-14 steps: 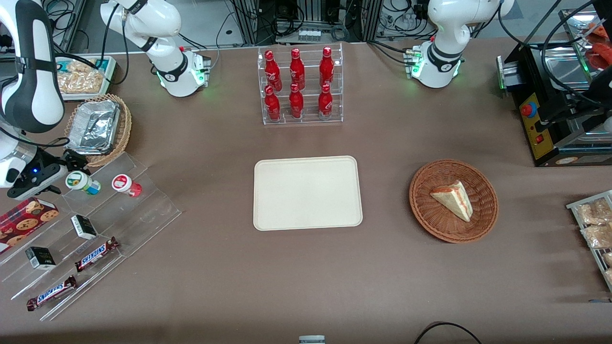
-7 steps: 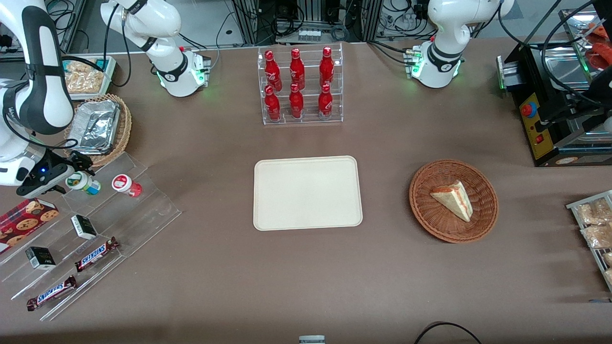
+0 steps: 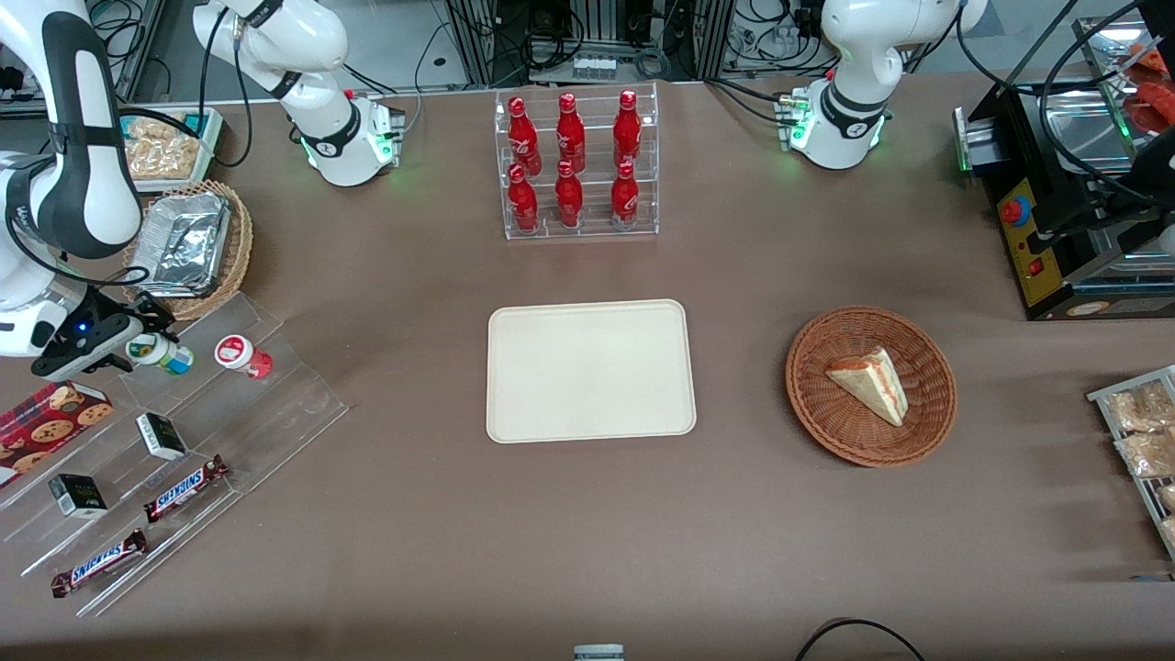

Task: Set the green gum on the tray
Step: 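Close the right gripper on the green gum bottle and lift it, then carry the green gum bottle over the cream tray with the right gripper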

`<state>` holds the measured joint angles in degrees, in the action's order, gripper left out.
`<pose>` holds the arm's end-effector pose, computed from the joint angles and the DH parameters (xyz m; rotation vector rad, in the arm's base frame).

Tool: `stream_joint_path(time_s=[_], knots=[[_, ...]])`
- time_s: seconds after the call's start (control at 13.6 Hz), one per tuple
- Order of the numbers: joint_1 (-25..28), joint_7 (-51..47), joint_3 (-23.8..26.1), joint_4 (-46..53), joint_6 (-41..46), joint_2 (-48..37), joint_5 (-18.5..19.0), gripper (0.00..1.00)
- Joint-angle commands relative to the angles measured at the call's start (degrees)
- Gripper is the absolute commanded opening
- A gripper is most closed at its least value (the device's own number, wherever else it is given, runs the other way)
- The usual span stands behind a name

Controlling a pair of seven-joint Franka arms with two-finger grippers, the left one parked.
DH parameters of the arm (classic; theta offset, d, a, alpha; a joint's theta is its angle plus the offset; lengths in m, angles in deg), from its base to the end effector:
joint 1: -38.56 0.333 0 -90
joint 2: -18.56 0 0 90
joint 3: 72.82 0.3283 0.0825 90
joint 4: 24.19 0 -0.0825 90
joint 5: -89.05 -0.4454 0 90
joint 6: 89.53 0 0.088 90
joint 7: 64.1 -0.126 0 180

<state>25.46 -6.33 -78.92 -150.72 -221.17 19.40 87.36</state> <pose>0.5561 -0.1925 0.3362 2.9448 0.9996 0.1114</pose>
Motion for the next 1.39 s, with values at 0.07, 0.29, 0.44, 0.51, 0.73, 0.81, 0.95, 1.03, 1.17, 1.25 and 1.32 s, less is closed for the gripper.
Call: stream_joint_path(time_s=[0.07,0.29,0.44,0.51,0.73,0.81,0.95,1.03,1.17,1.25,1.32], knots=[[-0.5,1.5,0.2,-0.3,-0.4,-1.2,-0.8,0.0],[-0.2,0.9,0.6,2.1,2.6,-1.6,-0.9,0.0],[0.0,0.6,1.1,5.1,7.2,-1.7,-1.2,0.0],[0.0,0.0,1.7,6.9,9.4,-1.8,-1.6,0.0],[0.3,-6.2,5.4,12.9,18.2,-1.9,-1.6,0.0],[1.0,-10.1,6.9,14.5,21.9,-1.9,-1.6,0.0],[3.0,-17.3,9.8,17.1,26.3,-2.0,-1.6,0.0],[4.5,-20.9,11.1,17.4,26.4,-2.0,-1.6,0.0],[8.9,-30.4,12.5,17.5,26.4,-1.7,-1.6,0.0],[11.8,-34.6,12.6,17.5,26.0,-1.5,-1.6,0.0],[14.7,-38.9,12.7,17.6,25.6,-1.2,-1.6,0.0]])
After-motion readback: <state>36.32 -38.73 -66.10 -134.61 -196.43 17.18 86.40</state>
